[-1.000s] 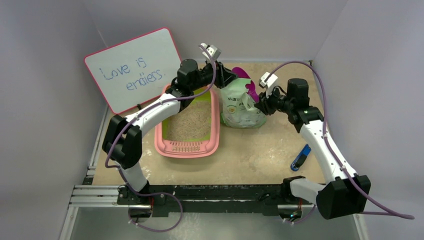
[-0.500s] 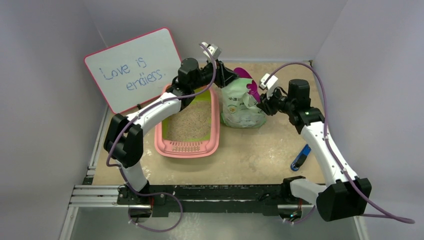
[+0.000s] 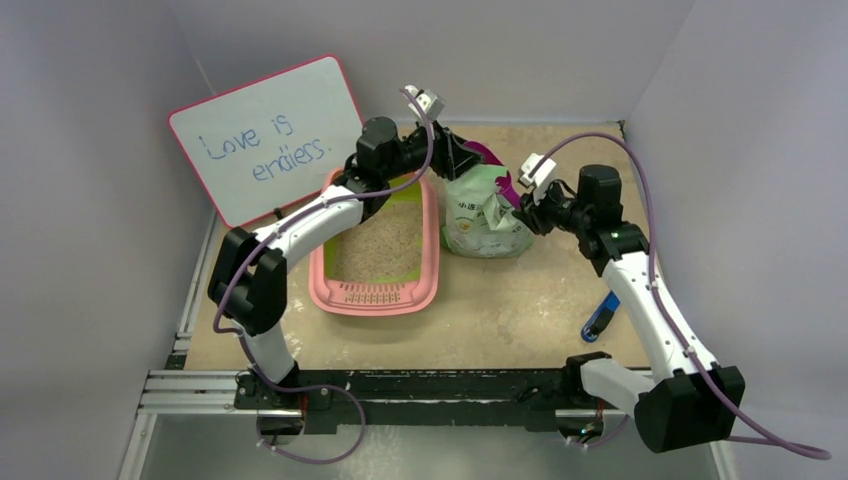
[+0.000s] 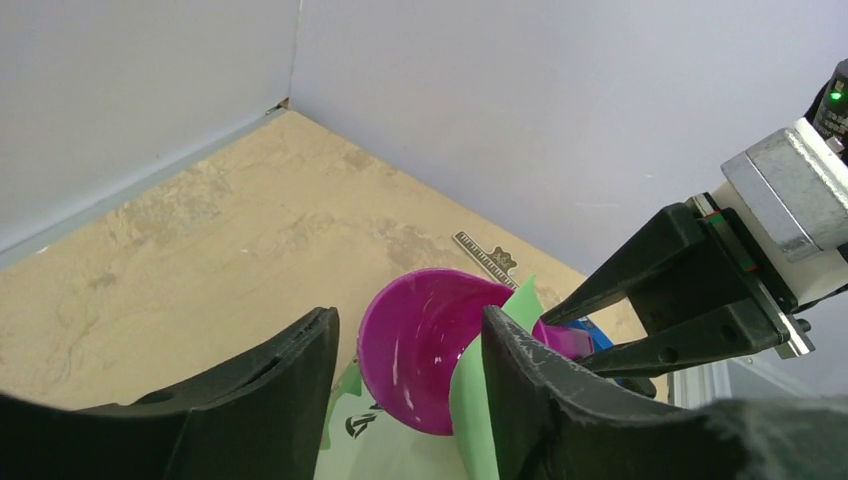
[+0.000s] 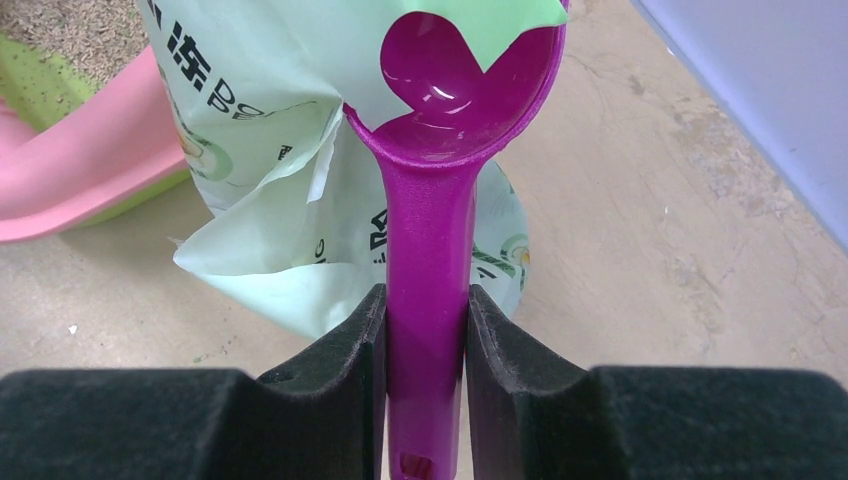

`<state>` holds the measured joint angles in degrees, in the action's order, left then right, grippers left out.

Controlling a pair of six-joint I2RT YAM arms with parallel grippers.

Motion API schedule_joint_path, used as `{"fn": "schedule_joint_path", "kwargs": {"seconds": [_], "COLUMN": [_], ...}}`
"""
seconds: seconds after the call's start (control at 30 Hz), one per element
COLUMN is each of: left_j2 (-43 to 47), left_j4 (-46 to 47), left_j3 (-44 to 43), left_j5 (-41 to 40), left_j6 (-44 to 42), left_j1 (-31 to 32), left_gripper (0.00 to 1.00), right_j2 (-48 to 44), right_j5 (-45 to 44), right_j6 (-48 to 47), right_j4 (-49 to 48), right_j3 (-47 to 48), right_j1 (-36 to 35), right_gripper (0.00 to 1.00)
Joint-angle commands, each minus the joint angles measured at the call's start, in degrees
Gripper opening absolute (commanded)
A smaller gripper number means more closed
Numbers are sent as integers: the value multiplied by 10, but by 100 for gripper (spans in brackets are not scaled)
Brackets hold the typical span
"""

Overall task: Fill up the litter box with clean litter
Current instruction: Pick up the spatula from the center of the board.

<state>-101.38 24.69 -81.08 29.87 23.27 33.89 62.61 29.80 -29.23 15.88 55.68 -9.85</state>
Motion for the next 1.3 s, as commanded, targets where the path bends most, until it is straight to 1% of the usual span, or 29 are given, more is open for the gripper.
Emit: {"fn": "schedule_joint_path", "kwargs": {"seconds": [0.0, 0.03, 0.17, 0.2, 0.23, 0.33, 0.37, 0.4, 0.43, 0.47, 0.5, 0.53, 0.63, 0.7, 0.77, 0.83, 0.9, 0.97, 1.03, 1.07, 1.13, 1.2, 1.23, 1.27], "left_j2": [-3, -2, -5, -7, -8, -13, -13, -13, -12, -11, -10, -8, -7, -6, -5, -4, -2, 0, 0, 0, 0, 1, 1, 1], "left_j4": [32, 29, 9, 2, -3, -9, -9, -9, -9, -9, -10, -10, -10, -9, -8, -7, 3, 12, 19, 25, 33, 37, 39, 42], "left_j3": [-9, -9, -13, -15, -17, -20, -20, -20, -20, -19, -17, -15, -11, -9, -9, -7, -3, 2, 5, 7, 10, 12, 13, 14], "left_j5": [8, 11, 18, 22, 26, 33, 33, 35, 36, 36, 34, 33, 32, 28, 27, 17, 12, 1, -6, -5, -5, -4, -5, -3], "left_j6": [-2, -4, -16, -19, -21, -25, -25, -26, -27, -28, -29, -31, -32, -31, -32, -31, -26, -19, -14, -10, -4, -1, 1, 2], "left_j1": [8, 8, 8, 8, 8, 8, 8, 8, 8, 8, 8, 8, 8, 8, 8, 8, 8, 8, 8, 8, 8, 8, 8, 8], "left_gripper": [47, 38, 11, 4, 0, 0, 0, 0, 0, 0, 0, 0, 0, 0, 0, 0, 0, 0, 0, 0, 0, 0, 0, 0], "right_j2": [0, 0, 3, 2, 0, -5, -8, -11, -15, -21, -26, -33, -50, -57, -54, -44, -36, -43, -67, -81, -94, -82, -77, -74], "right_j5": [51, 50, 50, 49, 47, 30, 27, 20, 19, 18, 10, 5, -18, -40, -47, -67, -98, -97, -76, -62, -42, -29, -17, 14], "right_j6": [-10, -6, -3, 1, 5, 32, 39, 46, 55, 68, 84, 100, 149, 213, 259, 320, 382, 430, 485, 521, 579, 605, 622, 641], "right_j4": [-16, -17, -15, -17, -22, -37, -39, -41, -43, -47, -54, -62, -87, -100, -97, -91, -79, -89, -148, -206, -282, -301, -327, -366], "right_j3": [9, 8, 12, 10, 9, 6, 6, 6, 5, 2, -3, -11, -27, -32, -24, -15, -11, -23, -63, -91, -141, -154, -163, -187], "right_j1": [-12, -12, -12, -13, -12, -12, -12, -12, -12, -12, -12, -12, -12, -11, -7, -2, 4, 14, 28, 38, 61, 92, 111, 129], "right_gripper": [0, 0, 0, 0, 0, 0, 2, 5, 13, 23, 40, 46, 56, 65, 68, 74, 75, 76, 77, 78, 79, 79, 79, 79]}}
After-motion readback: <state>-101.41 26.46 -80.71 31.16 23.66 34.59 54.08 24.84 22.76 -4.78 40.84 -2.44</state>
